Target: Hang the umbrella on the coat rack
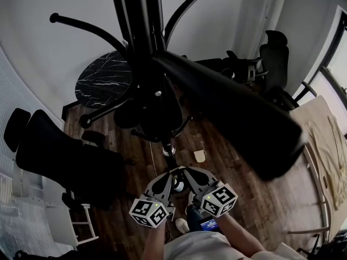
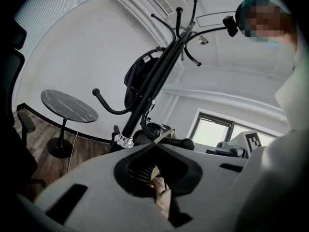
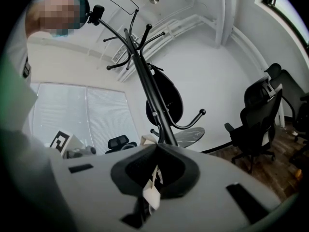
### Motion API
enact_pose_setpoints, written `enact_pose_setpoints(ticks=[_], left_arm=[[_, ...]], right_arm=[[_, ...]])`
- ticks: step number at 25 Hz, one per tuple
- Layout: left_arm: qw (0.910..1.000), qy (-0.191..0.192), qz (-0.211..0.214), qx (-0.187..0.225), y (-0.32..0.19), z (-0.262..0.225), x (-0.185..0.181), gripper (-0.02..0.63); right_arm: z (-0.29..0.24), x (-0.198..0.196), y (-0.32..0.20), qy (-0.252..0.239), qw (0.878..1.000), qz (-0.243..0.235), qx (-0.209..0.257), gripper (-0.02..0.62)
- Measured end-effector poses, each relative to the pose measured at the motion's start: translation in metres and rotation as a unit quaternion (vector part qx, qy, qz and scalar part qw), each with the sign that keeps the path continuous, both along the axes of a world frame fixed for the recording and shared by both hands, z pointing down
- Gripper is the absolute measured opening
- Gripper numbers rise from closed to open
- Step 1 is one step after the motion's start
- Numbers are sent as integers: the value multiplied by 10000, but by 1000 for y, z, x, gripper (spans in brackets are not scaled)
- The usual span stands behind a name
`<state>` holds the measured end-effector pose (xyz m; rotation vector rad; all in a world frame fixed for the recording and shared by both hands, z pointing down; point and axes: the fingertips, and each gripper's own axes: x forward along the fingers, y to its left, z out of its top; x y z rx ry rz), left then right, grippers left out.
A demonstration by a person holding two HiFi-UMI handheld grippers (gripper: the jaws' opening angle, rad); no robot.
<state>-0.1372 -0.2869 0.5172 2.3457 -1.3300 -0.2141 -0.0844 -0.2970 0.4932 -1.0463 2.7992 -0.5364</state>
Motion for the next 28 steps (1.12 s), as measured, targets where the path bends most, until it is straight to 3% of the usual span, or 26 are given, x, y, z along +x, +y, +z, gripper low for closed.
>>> enact_pose_setpoints(ticks=[21, 28], left_arm=[[9986, -350, 187, -349, -24, 36, -4, 20], [9958, -787, 370, -295, -27, 41, 4, 20]], right_arm=[[32, -21, -21, 45, 9990, -119, -433, 12], [33, -24, -23, 169, 9990, -117, -387, 12]])
